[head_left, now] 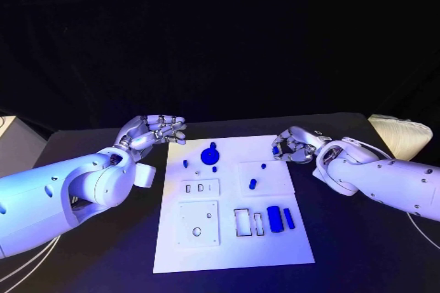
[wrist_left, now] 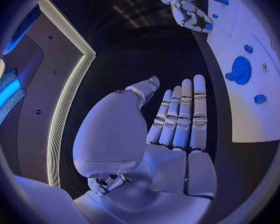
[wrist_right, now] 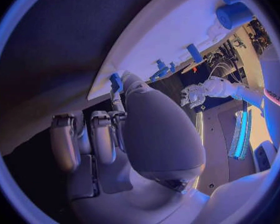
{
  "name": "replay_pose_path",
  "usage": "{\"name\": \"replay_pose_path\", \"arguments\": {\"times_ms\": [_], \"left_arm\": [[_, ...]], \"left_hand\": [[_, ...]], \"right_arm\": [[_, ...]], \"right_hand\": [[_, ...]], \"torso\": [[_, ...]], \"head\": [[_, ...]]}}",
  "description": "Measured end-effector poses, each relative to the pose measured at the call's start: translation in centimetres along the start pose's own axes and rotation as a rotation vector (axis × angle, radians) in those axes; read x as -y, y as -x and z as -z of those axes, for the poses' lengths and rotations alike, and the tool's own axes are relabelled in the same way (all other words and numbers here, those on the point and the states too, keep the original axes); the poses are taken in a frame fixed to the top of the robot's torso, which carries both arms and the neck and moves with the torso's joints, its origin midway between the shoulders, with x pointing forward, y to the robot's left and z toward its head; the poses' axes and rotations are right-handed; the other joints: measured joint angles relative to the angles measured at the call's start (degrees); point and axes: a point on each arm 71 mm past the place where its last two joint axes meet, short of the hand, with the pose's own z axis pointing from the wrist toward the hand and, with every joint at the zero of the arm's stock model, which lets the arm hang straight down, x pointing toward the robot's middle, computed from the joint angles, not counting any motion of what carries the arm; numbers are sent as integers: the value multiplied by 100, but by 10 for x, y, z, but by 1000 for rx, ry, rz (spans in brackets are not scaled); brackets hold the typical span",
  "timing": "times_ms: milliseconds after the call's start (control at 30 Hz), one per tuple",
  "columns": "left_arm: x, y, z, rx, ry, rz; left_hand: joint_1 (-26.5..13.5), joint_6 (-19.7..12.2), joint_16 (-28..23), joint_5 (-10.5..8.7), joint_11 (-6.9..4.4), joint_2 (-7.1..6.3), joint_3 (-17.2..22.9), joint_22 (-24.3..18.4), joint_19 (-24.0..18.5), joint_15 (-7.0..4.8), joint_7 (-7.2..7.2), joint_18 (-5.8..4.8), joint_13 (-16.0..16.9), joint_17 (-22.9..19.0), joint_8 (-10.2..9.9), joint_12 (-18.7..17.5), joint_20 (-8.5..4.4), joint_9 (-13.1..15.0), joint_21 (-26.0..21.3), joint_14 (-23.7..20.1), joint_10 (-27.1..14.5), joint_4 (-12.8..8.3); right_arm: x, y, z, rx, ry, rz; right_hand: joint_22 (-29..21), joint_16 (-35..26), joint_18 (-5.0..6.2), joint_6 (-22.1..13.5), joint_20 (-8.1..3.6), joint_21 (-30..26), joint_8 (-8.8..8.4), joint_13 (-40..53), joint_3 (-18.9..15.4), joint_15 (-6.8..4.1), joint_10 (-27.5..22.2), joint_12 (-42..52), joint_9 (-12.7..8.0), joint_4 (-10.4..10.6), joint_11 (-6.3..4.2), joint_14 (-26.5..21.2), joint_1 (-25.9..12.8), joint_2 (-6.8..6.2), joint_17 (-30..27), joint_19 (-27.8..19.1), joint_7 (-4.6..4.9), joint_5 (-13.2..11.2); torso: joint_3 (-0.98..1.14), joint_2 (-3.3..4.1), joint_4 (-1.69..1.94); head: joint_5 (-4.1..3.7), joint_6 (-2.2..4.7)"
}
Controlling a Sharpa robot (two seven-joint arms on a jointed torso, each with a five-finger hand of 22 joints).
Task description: Assemble the parts on the task board
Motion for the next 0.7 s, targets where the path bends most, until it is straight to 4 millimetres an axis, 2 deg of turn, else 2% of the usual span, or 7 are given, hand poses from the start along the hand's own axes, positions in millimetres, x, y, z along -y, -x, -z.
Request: {"name": "replay_pose_path", "arguments": {"times_ms": [267, 333, 467, 533, 700], "left_arm": [[0, 0, 0, 1, 1, -1], [0, 1, 0, 1, 1, -1], [0, 1, 0, 1, 1, -1], [0, 1, 0, 1, 2, -1], [0, 1, 0, 2, 2, -1]], "left_hand": [[0, 0, 0, 0, 0, 0, 0, 9, -16, 0, 0, 0, 0, -1, 0, 0, 17, 0, 27, 0, 0, 0], [0, 0, 0, 0, 0, 0, 0, 20, -21, 0, 0, 0, 0, -1, 0, 0, 21, 0, 41, 0, 0, 0], [0, 0, 0, 0, 0, 0, 0, 20, -21, 0, 0, 0, 0, -1, 0, 0, 21, 0, 41, 0, 0, 0], [0, 0, 0, 0, 0, 0, 0, 20, -21, 0, 0, 0, 0, -1, 0, 0, 21, 0, 41, 0, 0, 0], [0, 0, 0, 0, 0, 0, 0, 20, -21, 0, 0, 0, 0, -1, 0, 0, 21, 0, 40, 0, 0, 0]], "right_arm": [[1, -1, -1, -6, -4, 8], [1, -2, -1, -5, -5, 12], [1, -1, -1, -1, -7, 20], [1, -1, -2, 5, -8, 24], [0, 0, -2, 17, -9, 31]], "right_hand": [[-1, 0, 0, 67, -42, 0, 43, -1, 204, -33, 0, 0, 6, -42, -41, 8, 38, 38, 0, 0, -26, -32], [-1, 0, 0, 118, -75, 24, 91, -1, 398, -42, 13, 0, 5, -64, -54, -1, 83, 83, 0, -7, -41, -273], [-1, 0, 0, 175, -82, 40, 158, -1, 711, -73, 0, 36, 4, -138, -82, 9, 108, 108, 0, 0, -71, -462], [-1, 0, 0, 219, -112, 40, 219, -1, 918, -86, 20, 37, 6, -209, -103, -3, 114, 115, 0, -10, -83, -663], [-1, 0, 1, 250, -122, 58, 303, -1, 1140, -113, 12, 40, 11, -287, -134, 10, 103, 138, 0, 0, -85, -734]], "torso": [[0, 1, 1], [0, 1, 1], [0, 2, 2], [0, 2, 2], [4, 2, 2]], "head": [[0, -16], [-1, -19], [-1, -24], [-1, -27], [-3, -32]]}}
